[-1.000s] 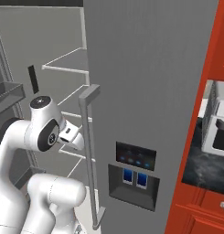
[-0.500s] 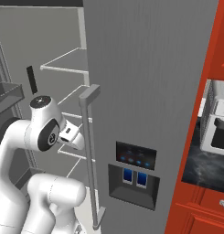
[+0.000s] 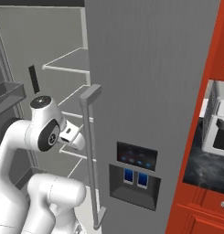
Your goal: Pick the pear and banana from the fridge and place them on the plate next to the blender to make a fruit smoothie.
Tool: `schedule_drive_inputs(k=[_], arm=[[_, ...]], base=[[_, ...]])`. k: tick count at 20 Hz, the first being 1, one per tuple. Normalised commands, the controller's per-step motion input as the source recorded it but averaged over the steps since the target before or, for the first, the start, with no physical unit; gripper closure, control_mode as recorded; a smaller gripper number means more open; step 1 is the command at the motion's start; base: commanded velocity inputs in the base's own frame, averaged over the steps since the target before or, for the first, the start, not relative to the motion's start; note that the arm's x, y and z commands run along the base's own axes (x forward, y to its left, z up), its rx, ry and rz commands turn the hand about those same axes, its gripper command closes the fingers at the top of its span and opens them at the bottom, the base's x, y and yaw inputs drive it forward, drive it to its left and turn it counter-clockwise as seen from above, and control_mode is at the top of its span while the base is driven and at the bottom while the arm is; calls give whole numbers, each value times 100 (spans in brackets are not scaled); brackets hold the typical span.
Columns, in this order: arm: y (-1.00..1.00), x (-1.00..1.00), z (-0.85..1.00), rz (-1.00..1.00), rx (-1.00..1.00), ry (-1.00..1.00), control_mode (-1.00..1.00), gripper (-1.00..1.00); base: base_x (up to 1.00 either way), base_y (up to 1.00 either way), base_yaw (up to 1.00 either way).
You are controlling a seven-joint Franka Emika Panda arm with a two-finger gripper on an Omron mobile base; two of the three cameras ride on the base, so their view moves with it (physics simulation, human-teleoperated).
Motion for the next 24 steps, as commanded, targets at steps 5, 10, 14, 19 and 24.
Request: schedule_drive_inputs(k=[5, 10, 14, 19, 24], arm=[[2, 0, 0, 2, 0, -4, -100, -100], [13, 0, 31, 0, -4, -25, -100, -100], [30, 0, 49, 0, -9, -21, -100, -100], [33, 15, 63, 0, -10, -8, -100, -100], [5, 48, 60, 0, -4, 0, -100, -100]], base=[[0, 1, 13], [0, 0, 0], [0, 0, 0], [0, 0, 0], [0, 0, 0]])
